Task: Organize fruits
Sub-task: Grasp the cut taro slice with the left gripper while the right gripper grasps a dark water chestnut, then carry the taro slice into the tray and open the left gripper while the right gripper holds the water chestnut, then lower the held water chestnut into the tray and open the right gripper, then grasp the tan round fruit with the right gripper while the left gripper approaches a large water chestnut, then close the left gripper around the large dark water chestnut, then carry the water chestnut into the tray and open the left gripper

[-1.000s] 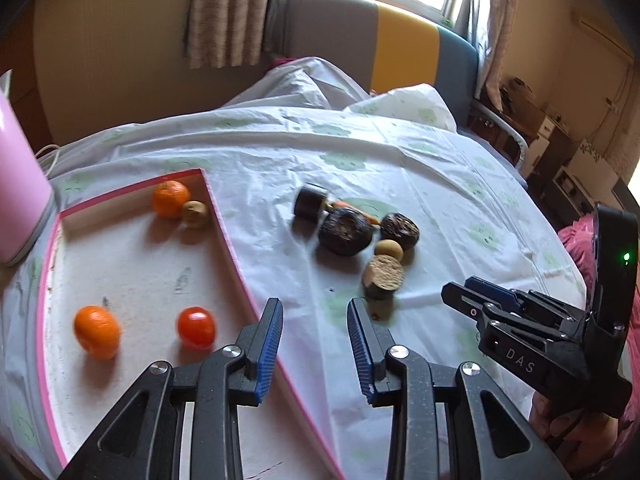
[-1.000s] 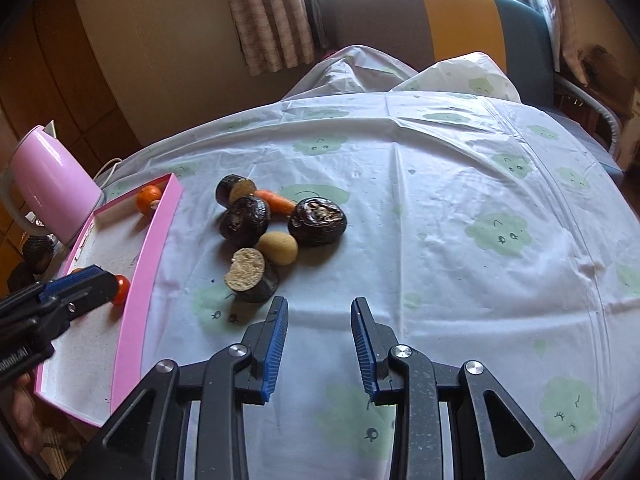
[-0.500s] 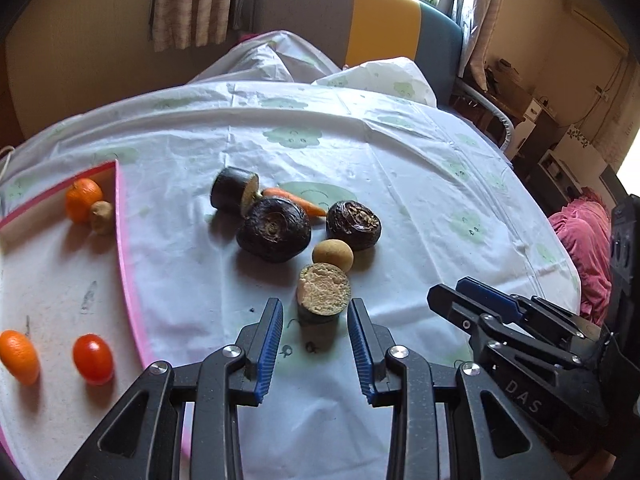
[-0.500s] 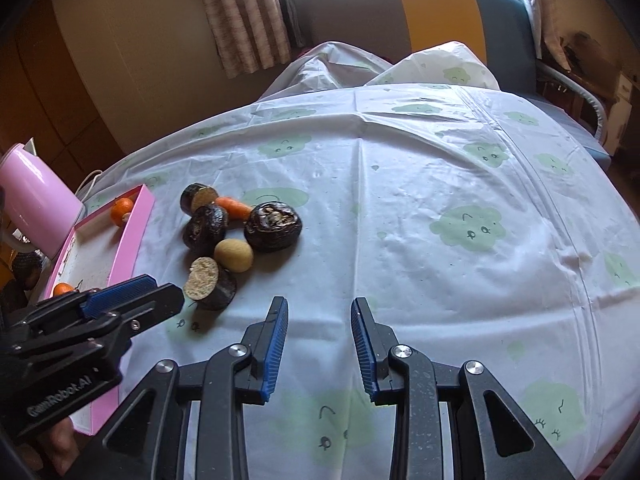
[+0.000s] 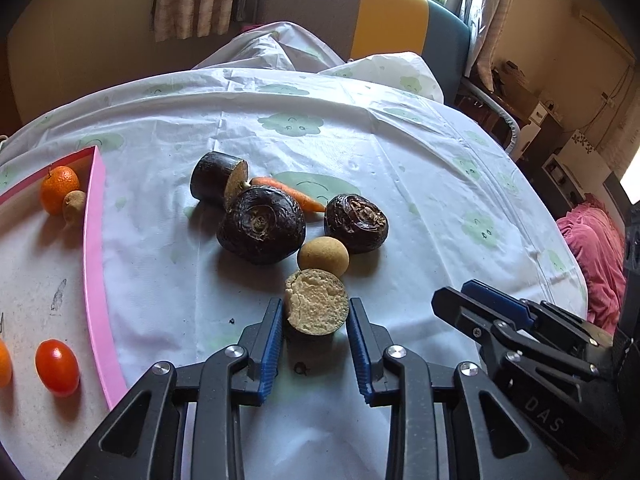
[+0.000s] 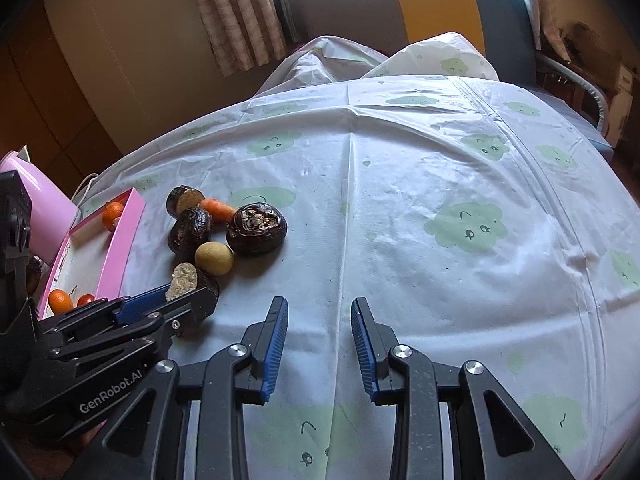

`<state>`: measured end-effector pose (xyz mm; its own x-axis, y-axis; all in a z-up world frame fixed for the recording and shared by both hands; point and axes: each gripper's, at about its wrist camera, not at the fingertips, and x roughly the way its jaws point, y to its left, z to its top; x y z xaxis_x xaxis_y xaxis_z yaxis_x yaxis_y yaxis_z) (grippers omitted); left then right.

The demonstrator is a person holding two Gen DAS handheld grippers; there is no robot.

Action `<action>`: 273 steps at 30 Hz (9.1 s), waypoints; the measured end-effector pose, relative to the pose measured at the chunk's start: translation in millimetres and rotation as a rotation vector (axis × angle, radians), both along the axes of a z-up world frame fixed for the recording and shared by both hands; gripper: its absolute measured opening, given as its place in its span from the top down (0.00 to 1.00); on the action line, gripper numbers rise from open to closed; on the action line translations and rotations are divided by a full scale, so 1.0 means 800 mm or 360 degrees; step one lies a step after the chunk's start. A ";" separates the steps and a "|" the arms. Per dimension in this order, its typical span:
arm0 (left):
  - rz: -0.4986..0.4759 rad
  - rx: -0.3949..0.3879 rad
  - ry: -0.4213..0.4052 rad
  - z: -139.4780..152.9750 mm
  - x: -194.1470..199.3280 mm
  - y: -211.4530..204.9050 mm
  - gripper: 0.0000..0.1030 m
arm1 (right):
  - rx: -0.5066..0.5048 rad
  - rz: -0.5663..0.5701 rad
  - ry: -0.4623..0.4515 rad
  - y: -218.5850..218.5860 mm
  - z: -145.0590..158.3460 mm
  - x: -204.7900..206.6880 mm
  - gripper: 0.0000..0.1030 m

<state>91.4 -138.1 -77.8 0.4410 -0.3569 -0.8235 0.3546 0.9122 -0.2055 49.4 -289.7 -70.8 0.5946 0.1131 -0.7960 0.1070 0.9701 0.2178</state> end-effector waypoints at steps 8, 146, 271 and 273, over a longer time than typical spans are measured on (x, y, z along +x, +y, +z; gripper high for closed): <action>0.0044 -0.0003 -0.0020 0.000 -0.006 0.013 0.69 | 0.0030 0.0077 -0.0017 0.013 0.003 0.022 0.66; 0.0840 0.0023 -0.0171 0.064 -0.067 0.270 0.66 | -0.0097 0.0650 -0.0274 0.176 0.053 -0.005 0.56; 0.0233 0.0001 0.0058 0.002 0.063 0.005 0.53 | -0.0111 0.0089 -0.0159 0.032 -0.018 0.028 0.73; 0.0230 0.0006 0.0057 0.004 0.057 0.008 0.53 | -0.0108 0.0089 -0.0156 0.032 -0.019 0.028 0.73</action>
<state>136.6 -131.7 -74.8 0.4577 -0.2888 -0.8409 0.2118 0.9539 -0.2124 72.0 -264.1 -85.8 0.6640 0.0962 -0.7415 0.0339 0.9868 0.1585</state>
